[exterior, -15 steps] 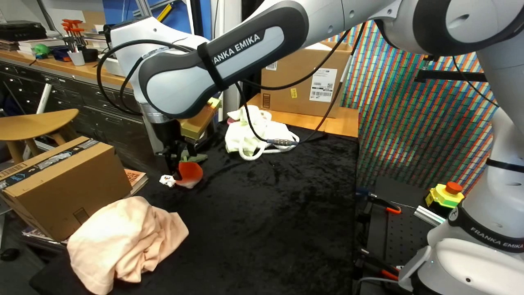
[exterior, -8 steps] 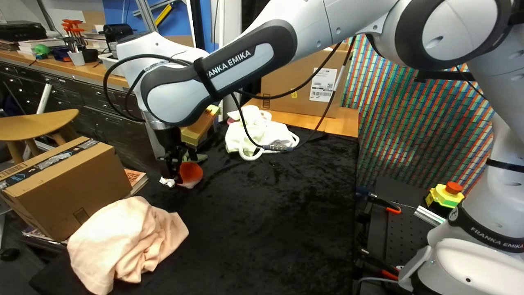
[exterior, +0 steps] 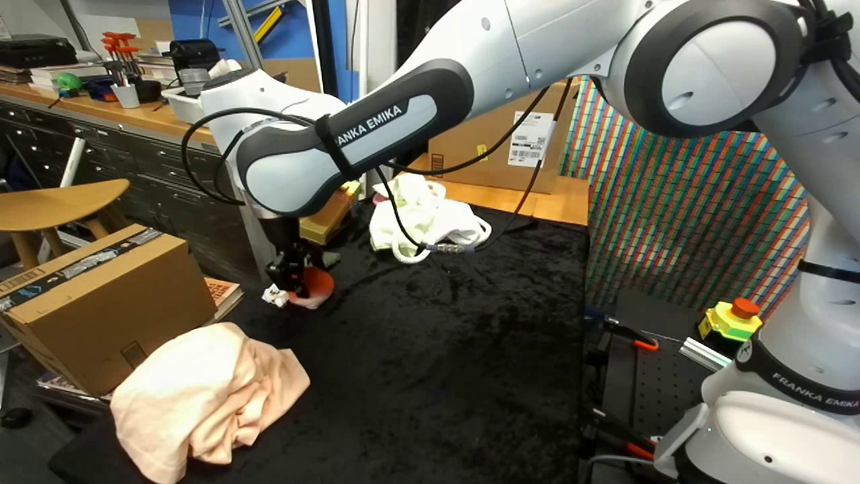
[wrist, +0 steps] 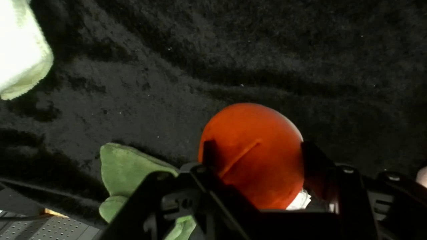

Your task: Move the things on the table to the back right corner

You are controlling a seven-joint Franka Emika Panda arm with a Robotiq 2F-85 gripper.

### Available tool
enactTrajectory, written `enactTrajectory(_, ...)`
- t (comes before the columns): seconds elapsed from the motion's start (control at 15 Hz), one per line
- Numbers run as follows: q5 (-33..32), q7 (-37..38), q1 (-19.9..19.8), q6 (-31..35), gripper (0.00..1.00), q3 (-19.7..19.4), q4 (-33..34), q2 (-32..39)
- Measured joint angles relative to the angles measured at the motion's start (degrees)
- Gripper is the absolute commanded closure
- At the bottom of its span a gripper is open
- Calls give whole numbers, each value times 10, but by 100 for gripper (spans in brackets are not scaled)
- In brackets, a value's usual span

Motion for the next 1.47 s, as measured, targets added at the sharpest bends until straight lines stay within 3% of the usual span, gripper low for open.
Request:
enactTrajectory(0.2,0,0,0,0,86,-5,9,4)
enactTrajectory(0.33,0,1,0,-1,94,-7,10,4)
enactTrajectory(0.87,0,1,-8,-11,92,-8,-15,-33)
enactTrajectory(1.2,0,12,-31,1,92,-26,-105,-120)
enactTrajectory(1.47,0,35,-56,54,92,-47,-208,-210)
